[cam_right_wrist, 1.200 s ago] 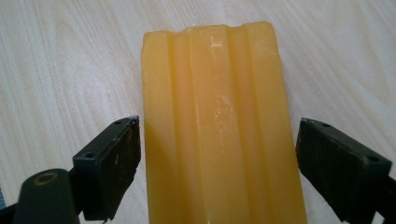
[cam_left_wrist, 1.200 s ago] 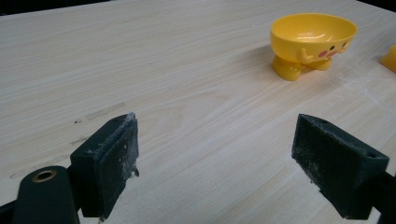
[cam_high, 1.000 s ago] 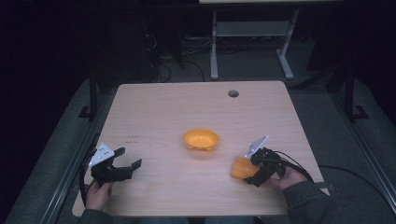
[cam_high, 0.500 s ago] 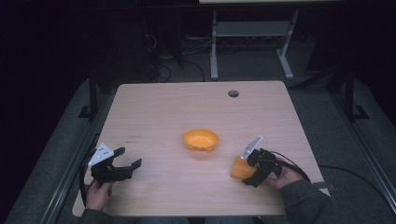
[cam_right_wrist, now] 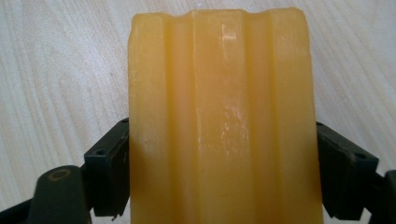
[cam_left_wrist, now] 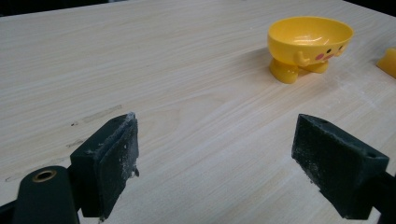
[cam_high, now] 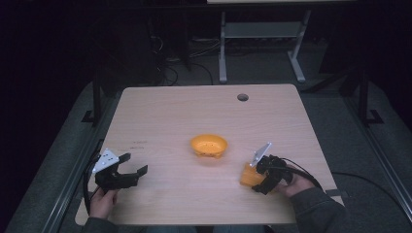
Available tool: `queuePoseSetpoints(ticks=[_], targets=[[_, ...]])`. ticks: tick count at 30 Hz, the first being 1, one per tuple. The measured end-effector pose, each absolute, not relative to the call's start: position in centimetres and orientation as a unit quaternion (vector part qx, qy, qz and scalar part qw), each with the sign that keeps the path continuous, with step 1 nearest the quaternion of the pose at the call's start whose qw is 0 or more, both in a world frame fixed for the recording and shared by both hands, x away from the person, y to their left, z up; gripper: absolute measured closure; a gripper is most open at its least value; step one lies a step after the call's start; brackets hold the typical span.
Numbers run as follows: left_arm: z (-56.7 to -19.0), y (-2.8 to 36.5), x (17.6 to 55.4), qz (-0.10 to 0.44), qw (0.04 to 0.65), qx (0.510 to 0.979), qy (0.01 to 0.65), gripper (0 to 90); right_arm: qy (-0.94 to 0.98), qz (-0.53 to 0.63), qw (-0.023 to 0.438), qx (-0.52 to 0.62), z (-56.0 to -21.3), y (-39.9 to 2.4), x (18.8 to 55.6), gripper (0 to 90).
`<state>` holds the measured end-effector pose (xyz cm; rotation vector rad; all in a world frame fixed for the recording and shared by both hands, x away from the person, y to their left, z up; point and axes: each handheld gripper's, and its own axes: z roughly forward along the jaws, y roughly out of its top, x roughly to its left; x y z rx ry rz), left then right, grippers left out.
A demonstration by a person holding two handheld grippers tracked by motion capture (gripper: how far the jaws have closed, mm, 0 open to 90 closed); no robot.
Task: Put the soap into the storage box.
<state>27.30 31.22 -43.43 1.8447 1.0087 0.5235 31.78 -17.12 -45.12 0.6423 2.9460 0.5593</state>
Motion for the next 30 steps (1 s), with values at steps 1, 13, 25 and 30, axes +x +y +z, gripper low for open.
queuePoseSetpoints(ticks=[1,13,25,30], targets=[[-43.4,31.2,27.3,0.213,0.468,0.752,0.411,14.1,0.960,0.182,0.037,0.209,-45.1,-17.1,31.8,19.1],[-43.4,31.4,27.3,0.214,0.471,0.749,0.414,14.1,0.961,0.183,0.038,0.202,-45.0,-17.1,31.6,20.1],[-43.4,31.4,27.2,0.213,0.471,0.748,0.415,14.1,0.961,0.191,0.037,0.197,-44.3,-17.3,31.5,20.4],[-43.4,31.4,27.2,0.213,0.472,0.747,0.417,14.1,0.960,0.195,0.047,0.194,-43.4,-17.2,31.8,20.5]])
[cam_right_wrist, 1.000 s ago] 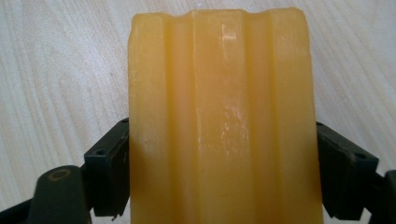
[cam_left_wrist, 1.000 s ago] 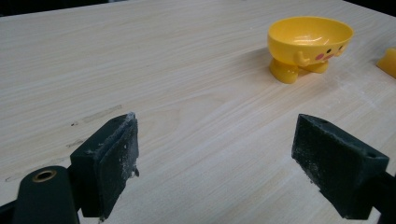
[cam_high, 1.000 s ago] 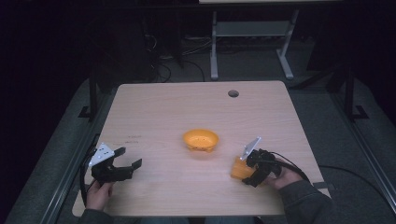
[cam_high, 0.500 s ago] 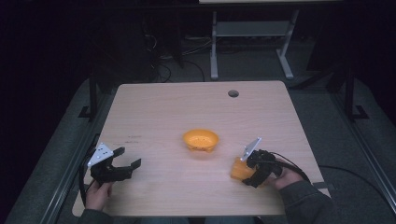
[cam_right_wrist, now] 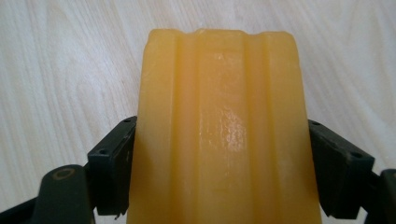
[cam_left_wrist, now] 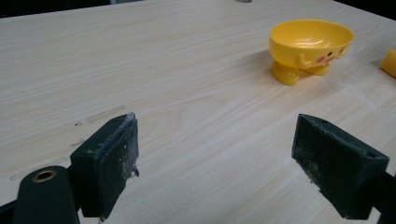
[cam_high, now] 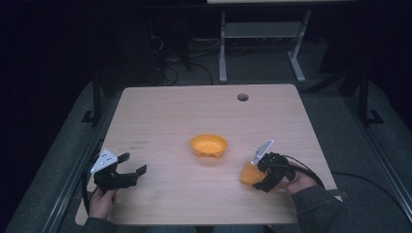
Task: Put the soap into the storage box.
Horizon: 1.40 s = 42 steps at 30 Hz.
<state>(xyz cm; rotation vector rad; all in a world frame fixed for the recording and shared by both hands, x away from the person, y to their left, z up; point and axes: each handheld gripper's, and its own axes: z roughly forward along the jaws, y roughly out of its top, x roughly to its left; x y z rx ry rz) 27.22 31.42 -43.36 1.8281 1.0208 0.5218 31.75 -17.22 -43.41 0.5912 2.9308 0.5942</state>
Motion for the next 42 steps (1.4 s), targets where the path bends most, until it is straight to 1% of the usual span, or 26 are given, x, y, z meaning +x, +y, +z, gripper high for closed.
queuePoseSetpoints(ticks=[24,42], targets=[[-43.4,31.4,27.3,0.210,0.479,0.742,0.419,14.1,0.961,0.213,0.048,0.170,-40.1,-15.5,34.3,20.5],[-43.3,31.5,27.3,0.215,0.477,0.743,0.418,14.1,0.963,0.213,0.040,0.161,-38.9,-14.5,36.1,20.5]])
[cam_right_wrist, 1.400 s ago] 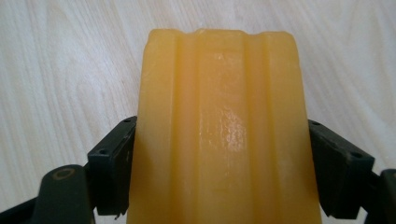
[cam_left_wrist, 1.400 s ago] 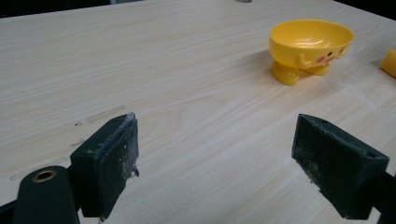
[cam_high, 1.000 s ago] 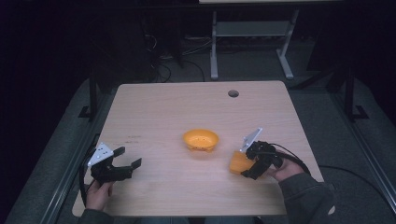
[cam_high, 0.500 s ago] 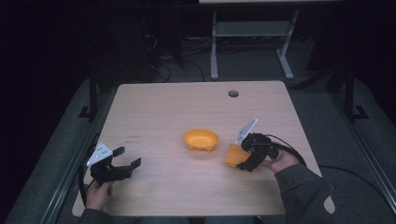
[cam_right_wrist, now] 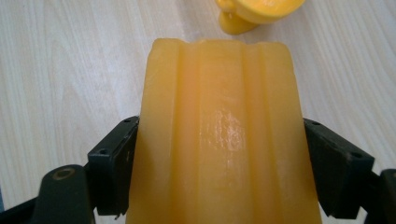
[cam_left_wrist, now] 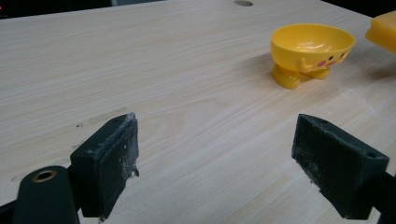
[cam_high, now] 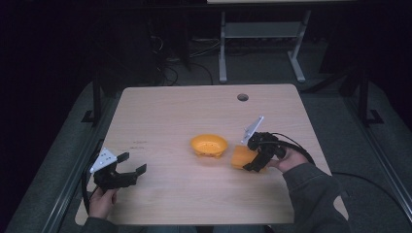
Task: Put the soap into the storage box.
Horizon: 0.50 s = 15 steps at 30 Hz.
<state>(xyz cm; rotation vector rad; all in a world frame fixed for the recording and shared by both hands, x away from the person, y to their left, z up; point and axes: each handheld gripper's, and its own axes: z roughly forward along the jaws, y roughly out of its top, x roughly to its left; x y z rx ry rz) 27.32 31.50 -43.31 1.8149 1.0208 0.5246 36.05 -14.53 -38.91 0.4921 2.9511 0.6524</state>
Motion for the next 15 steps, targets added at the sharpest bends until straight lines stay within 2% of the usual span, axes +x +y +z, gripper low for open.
queuePoseSetpoints(ticks=[15], targets=[[-43.3,31.5,27.3,0.216,0.475,0.743,0.418,14.1,0.962,0.222,0.050,0.150,-37.4,-13.5,37.6,20.5]])
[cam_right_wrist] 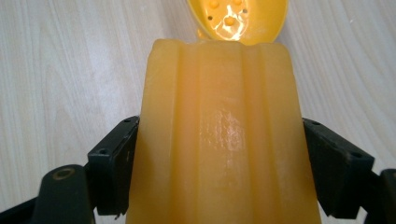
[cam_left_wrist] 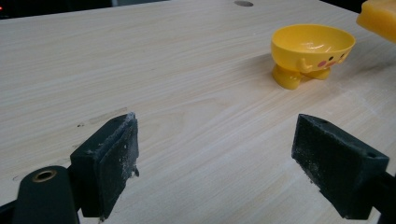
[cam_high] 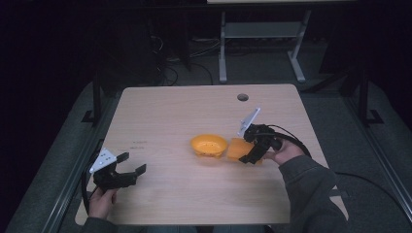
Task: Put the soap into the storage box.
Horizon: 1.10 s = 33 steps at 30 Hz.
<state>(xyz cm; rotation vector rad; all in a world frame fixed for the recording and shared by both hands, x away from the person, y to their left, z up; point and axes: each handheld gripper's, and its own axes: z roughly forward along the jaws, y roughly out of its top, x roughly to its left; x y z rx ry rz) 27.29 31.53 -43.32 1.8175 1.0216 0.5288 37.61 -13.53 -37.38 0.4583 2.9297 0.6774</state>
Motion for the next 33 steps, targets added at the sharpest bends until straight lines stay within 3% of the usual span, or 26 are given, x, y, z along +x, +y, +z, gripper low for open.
queuePoseSetpoints(ticks=[33], targets=[[-43.3,31.4,27.3,0.215,0.474,0.746,0.416,14.1,0.965,0.223,0.049,0.127,-35.8,-10.0,40.2,20.5]])
